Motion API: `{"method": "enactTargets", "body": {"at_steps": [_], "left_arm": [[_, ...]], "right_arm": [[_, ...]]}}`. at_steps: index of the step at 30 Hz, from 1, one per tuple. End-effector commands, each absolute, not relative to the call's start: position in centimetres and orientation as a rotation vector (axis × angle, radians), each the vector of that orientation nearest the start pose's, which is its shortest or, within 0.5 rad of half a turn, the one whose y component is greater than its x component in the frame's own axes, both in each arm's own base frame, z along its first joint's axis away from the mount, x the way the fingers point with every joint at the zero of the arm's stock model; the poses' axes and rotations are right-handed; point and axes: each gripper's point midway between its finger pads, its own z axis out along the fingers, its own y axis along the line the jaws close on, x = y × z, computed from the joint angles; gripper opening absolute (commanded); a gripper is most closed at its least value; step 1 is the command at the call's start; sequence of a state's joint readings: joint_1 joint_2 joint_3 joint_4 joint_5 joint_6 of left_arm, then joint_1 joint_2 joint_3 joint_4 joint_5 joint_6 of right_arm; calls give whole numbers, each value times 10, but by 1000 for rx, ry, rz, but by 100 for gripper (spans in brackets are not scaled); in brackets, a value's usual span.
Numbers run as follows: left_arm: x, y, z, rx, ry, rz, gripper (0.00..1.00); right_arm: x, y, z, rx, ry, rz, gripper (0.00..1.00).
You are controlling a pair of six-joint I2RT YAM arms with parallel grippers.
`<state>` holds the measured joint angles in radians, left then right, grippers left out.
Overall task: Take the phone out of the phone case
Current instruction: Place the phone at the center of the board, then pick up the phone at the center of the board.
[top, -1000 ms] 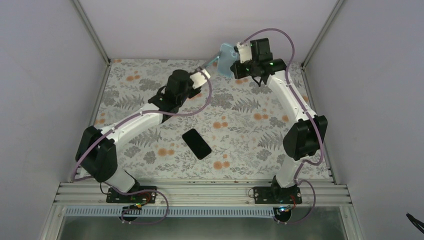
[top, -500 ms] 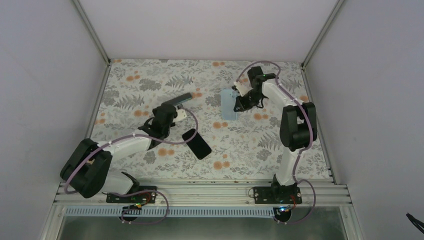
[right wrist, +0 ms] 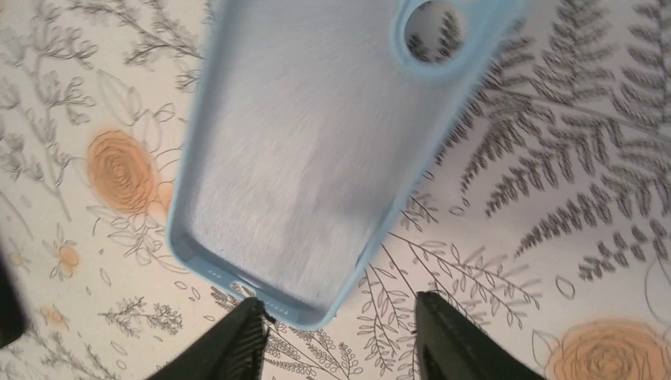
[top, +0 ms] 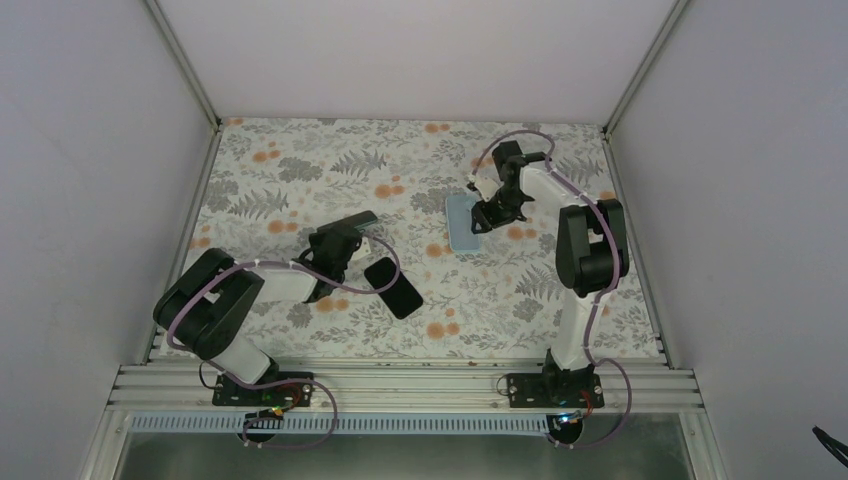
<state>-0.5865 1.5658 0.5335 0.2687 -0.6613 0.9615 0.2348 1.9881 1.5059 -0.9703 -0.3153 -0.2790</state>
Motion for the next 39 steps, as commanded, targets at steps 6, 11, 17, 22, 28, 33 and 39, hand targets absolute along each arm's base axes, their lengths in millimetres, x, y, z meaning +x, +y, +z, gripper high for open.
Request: {"method": "enactTargets", "body": {"at_steps": [6,11,17,22,28,33,39], "left_arm": [[332,-110,39,1465,1932,879,14],[308,-126,29,1593,1996,695,38],[276,-143,25,1721,2101,444,63],[268,-176,81,1658,2146,151,81],[271,-207,212,1501,2056,-231,100],[293,-180,298,1311,1971,-257,100],[329,-116,348,1014,1934,-113,100]], "right_arm": [[367,113,68,-822,2922,239,79],[364,112,101,-853,2862,218,88],[349,125,129,-975,2767,168,90],[330,160,141,-1100,2653,121,90],[304,224,135,-1255,2560,170,96],[286,274,110,-1371,2544,214,97],[260,347,80,-1566,2391,176,100]]}}
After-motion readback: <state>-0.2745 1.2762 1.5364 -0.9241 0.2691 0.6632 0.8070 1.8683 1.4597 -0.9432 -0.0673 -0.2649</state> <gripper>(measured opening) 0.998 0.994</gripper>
